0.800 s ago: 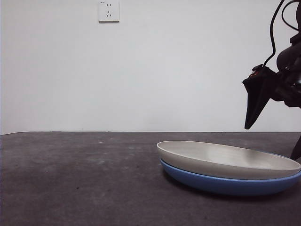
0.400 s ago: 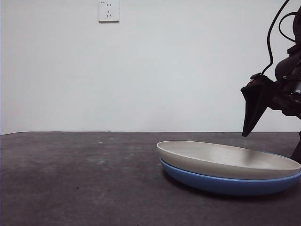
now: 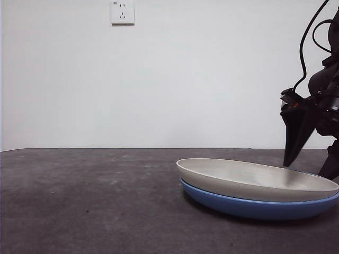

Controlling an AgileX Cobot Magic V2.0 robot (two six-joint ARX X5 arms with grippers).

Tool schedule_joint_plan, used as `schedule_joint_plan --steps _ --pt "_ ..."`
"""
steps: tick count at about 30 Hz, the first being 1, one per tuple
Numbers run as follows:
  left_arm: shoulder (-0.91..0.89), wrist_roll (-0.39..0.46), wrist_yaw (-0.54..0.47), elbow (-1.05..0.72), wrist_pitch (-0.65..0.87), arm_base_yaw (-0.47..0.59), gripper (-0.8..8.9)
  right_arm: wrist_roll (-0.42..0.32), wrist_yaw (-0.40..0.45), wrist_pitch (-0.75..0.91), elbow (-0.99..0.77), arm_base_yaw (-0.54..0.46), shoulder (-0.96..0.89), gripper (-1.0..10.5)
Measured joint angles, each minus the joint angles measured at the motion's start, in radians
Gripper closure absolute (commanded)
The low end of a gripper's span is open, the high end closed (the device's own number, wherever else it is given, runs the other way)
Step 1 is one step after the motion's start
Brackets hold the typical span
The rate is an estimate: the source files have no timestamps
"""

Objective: Pick up the white plate, put it on the blue plate, put it on desk

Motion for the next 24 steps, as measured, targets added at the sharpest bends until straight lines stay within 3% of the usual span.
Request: schedule_joint_plan --steps 24 --pt "0.000 0.000 0.000 0.000 0.000 0.000 1.87 0.010 0.077 0.000 0.000 0.000 0.013 9.4"
